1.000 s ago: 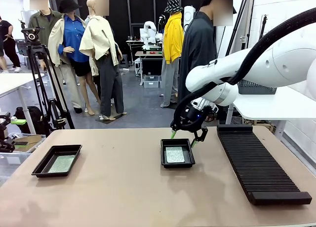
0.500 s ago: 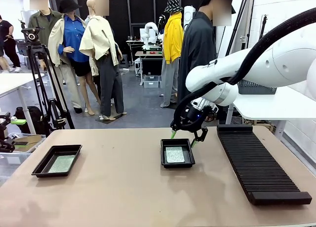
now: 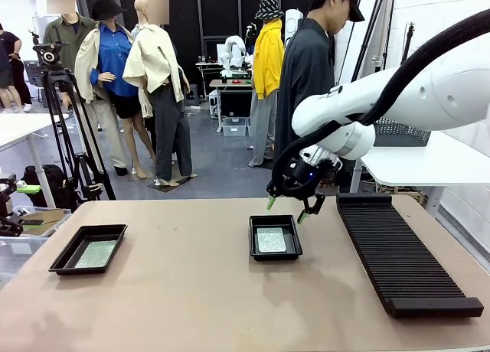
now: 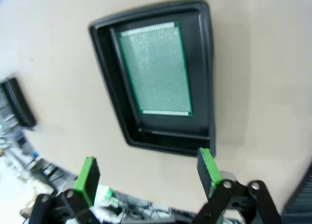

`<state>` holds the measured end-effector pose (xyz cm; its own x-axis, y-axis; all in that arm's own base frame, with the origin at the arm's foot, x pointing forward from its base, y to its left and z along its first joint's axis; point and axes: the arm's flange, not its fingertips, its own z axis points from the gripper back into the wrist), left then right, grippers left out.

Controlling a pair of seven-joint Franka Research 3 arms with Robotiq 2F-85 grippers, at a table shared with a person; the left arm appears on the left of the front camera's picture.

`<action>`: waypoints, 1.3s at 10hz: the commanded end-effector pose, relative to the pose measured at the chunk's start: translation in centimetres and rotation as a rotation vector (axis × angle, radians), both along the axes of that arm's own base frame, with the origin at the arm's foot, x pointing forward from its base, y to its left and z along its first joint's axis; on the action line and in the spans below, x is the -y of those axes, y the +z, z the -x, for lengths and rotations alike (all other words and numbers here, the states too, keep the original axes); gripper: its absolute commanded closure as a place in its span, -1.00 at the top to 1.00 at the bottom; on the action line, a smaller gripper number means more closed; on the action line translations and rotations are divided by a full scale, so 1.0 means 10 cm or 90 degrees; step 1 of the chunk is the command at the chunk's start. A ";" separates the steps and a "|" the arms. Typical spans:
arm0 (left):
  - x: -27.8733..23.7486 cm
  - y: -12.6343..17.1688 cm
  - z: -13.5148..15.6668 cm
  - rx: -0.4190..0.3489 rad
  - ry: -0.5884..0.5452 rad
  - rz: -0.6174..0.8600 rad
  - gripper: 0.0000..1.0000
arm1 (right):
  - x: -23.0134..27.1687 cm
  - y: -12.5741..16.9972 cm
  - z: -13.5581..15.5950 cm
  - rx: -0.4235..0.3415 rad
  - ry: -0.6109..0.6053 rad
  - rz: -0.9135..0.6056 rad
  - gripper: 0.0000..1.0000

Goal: Inspect and transfer BCBs to ESD trays.
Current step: Pick up the ESD tray and place it on the left side of the table.

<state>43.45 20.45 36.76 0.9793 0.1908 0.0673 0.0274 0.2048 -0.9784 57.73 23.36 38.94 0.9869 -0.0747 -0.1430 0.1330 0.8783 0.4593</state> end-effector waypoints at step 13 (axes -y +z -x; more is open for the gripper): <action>0.00 0.02 0.01 0.002 0.000 -0.001 1.00 | 2.88 0.37 1.46 0.292 -0.113 -0.319 1.00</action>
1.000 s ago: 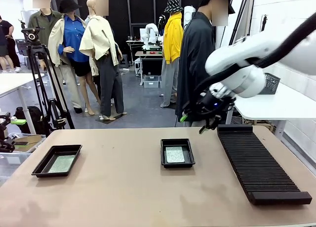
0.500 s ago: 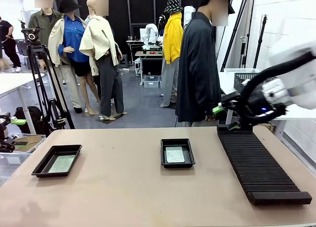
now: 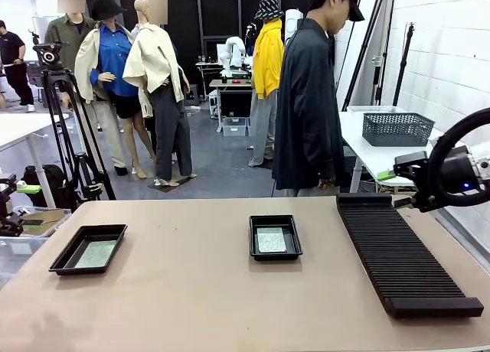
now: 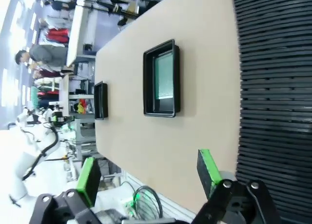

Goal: Inspect and transfer BCBs to ESD trays.
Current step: Pick up the ESD tray and place it on the left side of the table.

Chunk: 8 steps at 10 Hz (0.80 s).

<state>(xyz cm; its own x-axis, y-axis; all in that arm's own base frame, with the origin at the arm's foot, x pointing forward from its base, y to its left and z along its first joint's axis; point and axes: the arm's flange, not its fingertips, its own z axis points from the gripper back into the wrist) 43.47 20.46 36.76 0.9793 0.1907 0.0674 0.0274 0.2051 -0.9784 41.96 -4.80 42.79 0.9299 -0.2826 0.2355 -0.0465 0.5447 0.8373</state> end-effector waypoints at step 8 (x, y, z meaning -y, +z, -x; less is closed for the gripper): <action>0.06 0.00 -0.13 -0.013 -0.011 -0.005 1.00 | 0.28 -0.08 -0.07 -0.018 -0.017 -0.021 1.00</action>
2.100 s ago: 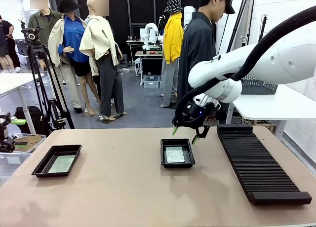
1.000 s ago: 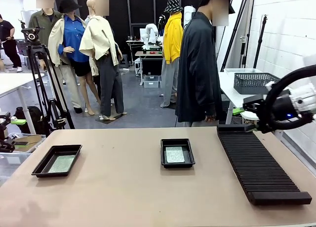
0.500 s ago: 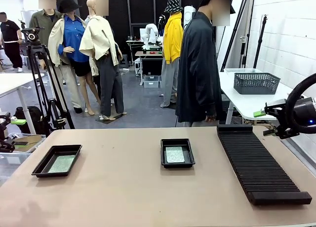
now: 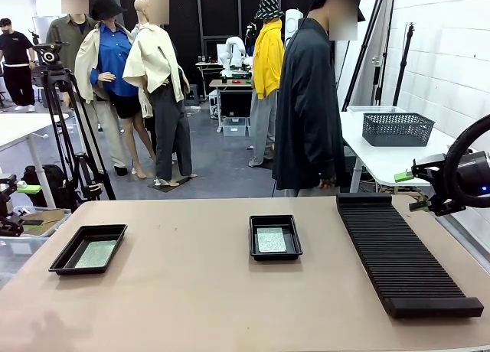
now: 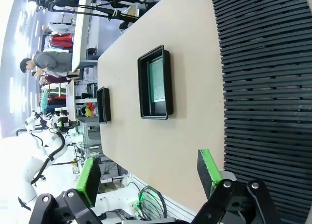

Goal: Inspect and transfer BCBs to ESD trays.
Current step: Pick up the ESD tray and place it on the left side of the table.

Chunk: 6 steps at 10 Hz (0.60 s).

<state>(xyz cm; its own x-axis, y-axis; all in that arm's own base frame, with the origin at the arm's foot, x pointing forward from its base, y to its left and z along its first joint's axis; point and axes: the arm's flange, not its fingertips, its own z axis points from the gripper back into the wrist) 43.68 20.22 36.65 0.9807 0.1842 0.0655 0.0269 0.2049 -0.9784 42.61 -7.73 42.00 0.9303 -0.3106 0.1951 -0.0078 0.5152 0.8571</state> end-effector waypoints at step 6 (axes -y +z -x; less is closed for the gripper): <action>0.70 0.39 -0.78 -0.092 0.010 -0.094 1.00 | 0.49 -0.25 -0.24 0.027 0.062 -0.133 1.00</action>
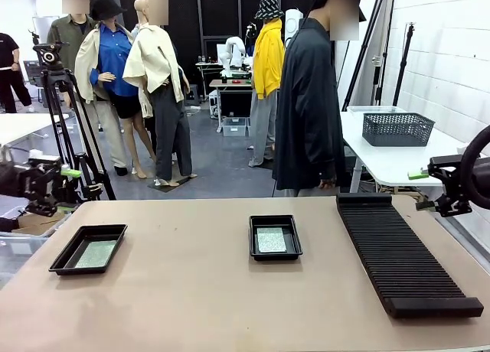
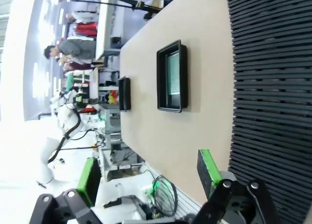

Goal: Inspect and transfer BCBs to ESD trays.
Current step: Pick up the ESD tray and place it on the left side of the table.

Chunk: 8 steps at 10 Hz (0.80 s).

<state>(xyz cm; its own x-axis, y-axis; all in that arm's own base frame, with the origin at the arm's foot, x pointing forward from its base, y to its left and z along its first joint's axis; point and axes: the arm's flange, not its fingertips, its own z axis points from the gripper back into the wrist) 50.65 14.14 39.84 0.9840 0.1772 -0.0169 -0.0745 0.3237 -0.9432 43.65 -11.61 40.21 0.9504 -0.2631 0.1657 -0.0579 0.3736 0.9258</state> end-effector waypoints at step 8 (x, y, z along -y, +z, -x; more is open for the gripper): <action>1.57 0.50 -0.98 -0.092 0.069 -0.208 1.00 | 0.26 -0.23 -0.22 -0.002 0.034 -0.056 1.00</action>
